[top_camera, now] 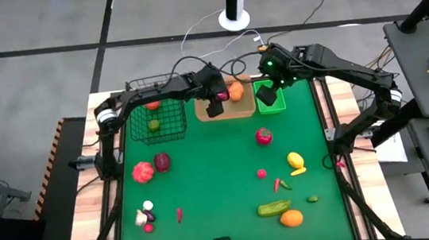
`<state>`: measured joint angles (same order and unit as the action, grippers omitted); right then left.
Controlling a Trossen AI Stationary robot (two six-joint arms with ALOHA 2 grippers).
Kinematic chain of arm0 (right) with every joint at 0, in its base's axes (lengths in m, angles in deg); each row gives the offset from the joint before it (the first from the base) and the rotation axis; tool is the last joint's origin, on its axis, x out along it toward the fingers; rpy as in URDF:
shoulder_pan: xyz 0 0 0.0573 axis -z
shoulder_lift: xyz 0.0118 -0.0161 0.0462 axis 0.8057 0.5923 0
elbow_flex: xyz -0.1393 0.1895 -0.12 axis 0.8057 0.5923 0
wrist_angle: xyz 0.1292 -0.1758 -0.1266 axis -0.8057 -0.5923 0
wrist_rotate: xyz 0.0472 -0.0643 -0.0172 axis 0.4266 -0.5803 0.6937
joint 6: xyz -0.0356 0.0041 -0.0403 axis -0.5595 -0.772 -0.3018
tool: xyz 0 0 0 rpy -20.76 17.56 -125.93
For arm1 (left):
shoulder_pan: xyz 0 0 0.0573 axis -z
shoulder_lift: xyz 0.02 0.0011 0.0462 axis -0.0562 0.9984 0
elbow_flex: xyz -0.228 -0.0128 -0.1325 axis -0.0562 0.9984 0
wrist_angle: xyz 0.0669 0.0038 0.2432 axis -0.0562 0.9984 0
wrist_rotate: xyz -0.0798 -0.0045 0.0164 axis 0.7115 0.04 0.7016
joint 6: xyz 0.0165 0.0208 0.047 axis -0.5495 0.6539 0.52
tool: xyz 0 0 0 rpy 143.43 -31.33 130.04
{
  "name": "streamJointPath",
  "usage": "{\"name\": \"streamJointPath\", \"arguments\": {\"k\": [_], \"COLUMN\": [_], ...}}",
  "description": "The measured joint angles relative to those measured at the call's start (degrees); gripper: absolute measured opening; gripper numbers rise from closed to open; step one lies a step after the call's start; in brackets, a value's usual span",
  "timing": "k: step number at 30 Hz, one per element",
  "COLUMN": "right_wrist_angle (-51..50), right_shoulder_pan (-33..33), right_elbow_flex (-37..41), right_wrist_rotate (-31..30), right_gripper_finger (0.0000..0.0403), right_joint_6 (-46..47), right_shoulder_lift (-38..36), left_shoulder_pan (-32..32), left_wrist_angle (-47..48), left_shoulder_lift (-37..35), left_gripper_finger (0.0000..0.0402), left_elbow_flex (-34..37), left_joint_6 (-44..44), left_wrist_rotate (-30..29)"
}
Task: Sort produce into baskets
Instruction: Put the red bell pepper into the orange bin
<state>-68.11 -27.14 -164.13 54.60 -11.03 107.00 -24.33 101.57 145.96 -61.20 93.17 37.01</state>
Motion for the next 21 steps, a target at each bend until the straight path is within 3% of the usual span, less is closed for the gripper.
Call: {"name": "streamJointPath", "arguments": {"k": [21], "right_wrist_angle": [0.76], "right_shoulder_pan": [0.0], "right_elbow_flex": [0.13], "right_wrist_rotate": [-0.06], "right_gripper_finger": [0.0354], "right_joint_6": [-0.8], "right_shoulder_lift": [0.02], "left_shoulder_pan": [-3.98], "left_wrist_angle": [1.6], "left_shoulder_lift": [0.09], "left_gripper_finger": [0.0279], "left_elbow_flex": [-2.02], "left_joint_6": [1.27], "left_wrist_rotate": [-1.4]}}
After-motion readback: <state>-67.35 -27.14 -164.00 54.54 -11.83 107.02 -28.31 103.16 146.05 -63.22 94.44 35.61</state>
